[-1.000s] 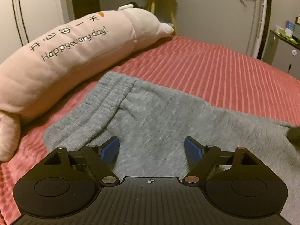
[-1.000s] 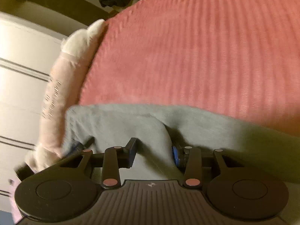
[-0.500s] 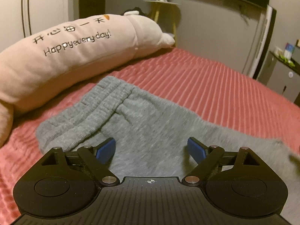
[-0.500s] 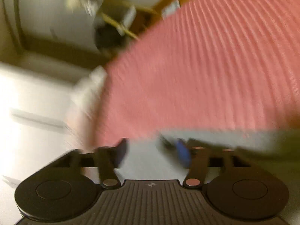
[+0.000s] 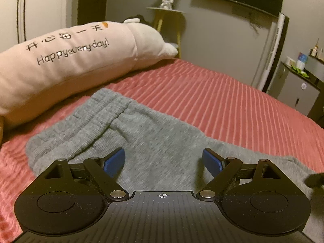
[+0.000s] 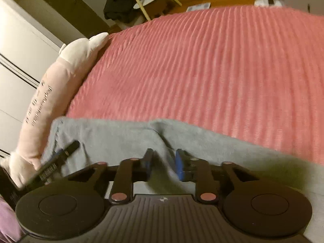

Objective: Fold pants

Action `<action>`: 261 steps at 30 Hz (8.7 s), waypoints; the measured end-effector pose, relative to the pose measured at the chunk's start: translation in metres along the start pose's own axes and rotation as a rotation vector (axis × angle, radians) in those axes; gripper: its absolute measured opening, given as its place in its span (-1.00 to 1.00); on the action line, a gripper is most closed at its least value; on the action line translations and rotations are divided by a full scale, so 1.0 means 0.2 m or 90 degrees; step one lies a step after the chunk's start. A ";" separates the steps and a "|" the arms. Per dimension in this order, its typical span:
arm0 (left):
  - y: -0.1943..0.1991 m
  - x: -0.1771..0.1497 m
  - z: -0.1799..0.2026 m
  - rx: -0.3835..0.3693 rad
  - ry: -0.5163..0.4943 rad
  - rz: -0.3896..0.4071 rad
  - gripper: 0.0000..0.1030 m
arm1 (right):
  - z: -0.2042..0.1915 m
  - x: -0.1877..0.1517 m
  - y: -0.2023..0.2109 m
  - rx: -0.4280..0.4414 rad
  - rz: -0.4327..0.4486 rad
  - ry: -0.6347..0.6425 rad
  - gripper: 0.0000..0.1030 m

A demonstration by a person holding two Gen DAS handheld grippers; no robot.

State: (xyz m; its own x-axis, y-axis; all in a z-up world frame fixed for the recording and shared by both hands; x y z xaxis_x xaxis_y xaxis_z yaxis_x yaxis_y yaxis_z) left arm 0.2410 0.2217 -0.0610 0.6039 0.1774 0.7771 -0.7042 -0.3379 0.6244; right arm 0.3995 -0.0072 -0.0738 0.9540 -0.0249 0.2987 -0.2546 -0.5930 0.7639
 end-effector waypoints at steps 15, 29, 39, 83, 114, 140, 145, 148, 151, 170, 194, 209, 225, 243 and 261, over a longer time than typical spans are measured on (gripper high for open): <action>0.08 0.01 0.16 -0.071 -0.072 0.066 0.72 | 0.06 -0.29 0.23 -0.167 0.100 0.248 -0.78; 0.04 0.01 0.18 -0.015 -0.088 0.073 0.74 | -0.02 -0.29 0.08 -0.463 0.307 0.463 -1.00; 0.01 0.00 0.16 -0.053 -0.051 0.047 0.75 | 0.13 -0.47 0.41 -0.307 0.288 0.219 -0.96; 0.73 -0.55 1.49 -0.227 -0.372 -0.070 0.70 | 2.20 -1.59 2.13 -0.079 0.650 -0.601 -0.58; 0.72 -0.51 1.04 -0.262 -0.306 -0.076 0.83 | 1.82 -1.45 2.21 -0.220 0.655 -0.498 -0.75; 0.76 -0.28 1.19 -0.526 -0.213 -0.122 0.83 | 0.88 -1.20 1.39 0.018 0.338 -0.294 0.62; 0.64 -0.32 1.51 -0.633 -0.193 -0.230 0.79 | 1.23 -1.46 1.48 0.159 0.485 -0.623 0.82; 0.56 -0.37 1.65 -0.654 -0.183 -0.301 0.51 | 1.32 -1.52 1.46 0.249 0.502 -0.678 0.82; 0.52 -0.39 1.70 -0.652 -0.163 -0.305 0.22 | 1.29 -1.49 1.45 0.214 0.495 -0.642 0.82; 0.65 -0.22 1.38 -0.549 -0.149 -0.189 -0.67 | 1.24 -1.49 1.47 0.279 0.474 -0.620 0.88; 0.45 -0.39 1.24 -0.540 -0.093 -0.244 -0.57 | 1.08 -1.39 1.36 0.143 0.425 -0.594 0.02; 0.29 -0.22 1.41 -0.551 -0.057 -0.263 -0.71 | 1.28 -1.42 1.27 0.150 0.446 -0.755 -0.72; 0.32 -0.26 0.87 -0.333 -0.158 -0.140 -0.15 | 0.95 -1.34 1.13 -0.028 0.309 -0.558 -0.42; 0.09 -0.11 1.04 -0.416 -0.137 -0.155 -0.34 | 0.64 -1.25 1.56 -0.147 0.451 -0.264 -0.13; 0.25 -0.12 1.12 -0.278 -0.299 -0.029 -0.13 | 0.85 -1.04 1.11 -0.264 0.392 -0.200 -0.37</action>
State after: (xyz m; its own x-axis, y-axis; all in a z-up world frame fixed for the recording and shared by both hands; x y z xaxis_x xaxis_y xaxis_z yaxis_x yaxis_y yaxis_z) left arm 0.2753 -0.0063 -0.0668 0.6662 -0.2748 0.6933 -0.7014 0.0850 0.7076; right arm 0.1714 -0.2699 -0.0635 0.6073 -0.5113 0.6081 -0.7288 -0.0539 0.6826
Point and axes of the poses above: each gripper's, at about its wrist camera, not at the fingertips, and y roughly against the way its jaws point, z to its right, x to its top, the point moved 4 cm from there along -y, roughly the way its jaws point, and after that the axes turned 14 degrees about -y, right-handed, at the moved point
